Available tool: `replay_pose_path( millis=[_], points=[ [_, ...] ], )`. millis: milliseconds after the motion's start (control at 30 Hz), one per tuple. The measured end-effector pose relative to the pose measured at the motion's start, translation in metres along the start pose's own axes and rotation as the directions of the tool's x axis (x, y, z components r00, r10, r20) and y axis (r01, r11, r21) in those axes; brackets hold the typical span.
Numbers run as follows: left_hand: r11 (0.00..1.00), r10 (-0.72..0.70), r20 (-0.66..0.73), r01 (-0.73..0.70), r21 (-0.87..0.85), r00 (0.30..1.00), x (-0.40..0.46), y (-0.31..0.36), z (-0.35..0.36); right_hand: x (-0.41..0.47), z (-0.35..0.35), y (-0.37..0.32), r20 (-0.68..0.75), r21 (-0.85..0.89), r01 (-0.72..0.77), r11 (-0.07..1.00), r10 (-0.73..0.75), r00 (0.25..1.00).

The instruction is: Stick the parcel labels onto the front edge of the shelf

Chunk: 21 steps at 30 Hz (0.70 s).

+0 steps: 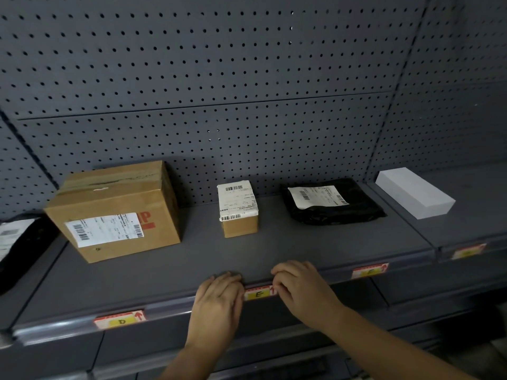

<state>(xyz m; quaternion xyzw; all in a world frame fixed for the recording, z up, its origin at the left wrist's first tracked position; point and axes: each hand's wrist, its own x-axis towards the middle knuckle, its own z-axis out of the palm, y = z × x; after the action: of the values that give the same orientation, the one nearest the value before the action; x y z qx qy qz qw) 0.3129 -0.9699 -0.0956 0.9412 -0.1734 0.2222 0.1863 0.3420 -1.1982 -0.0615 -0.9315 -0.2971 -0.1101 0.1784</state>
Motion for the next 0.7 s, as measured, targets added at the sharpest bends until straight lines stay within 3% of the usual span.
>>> replay_pose_path(
  millis=[700],
  points=[
    [0.999,-0.038,-0.012,0.038,0.034,0.999,-0.0005,0.003,-0.0016,-0.0024,-0.0009,-0.0005,-0.015,0.041,-0.017,0.999,0.017,1.0]
  ],
)
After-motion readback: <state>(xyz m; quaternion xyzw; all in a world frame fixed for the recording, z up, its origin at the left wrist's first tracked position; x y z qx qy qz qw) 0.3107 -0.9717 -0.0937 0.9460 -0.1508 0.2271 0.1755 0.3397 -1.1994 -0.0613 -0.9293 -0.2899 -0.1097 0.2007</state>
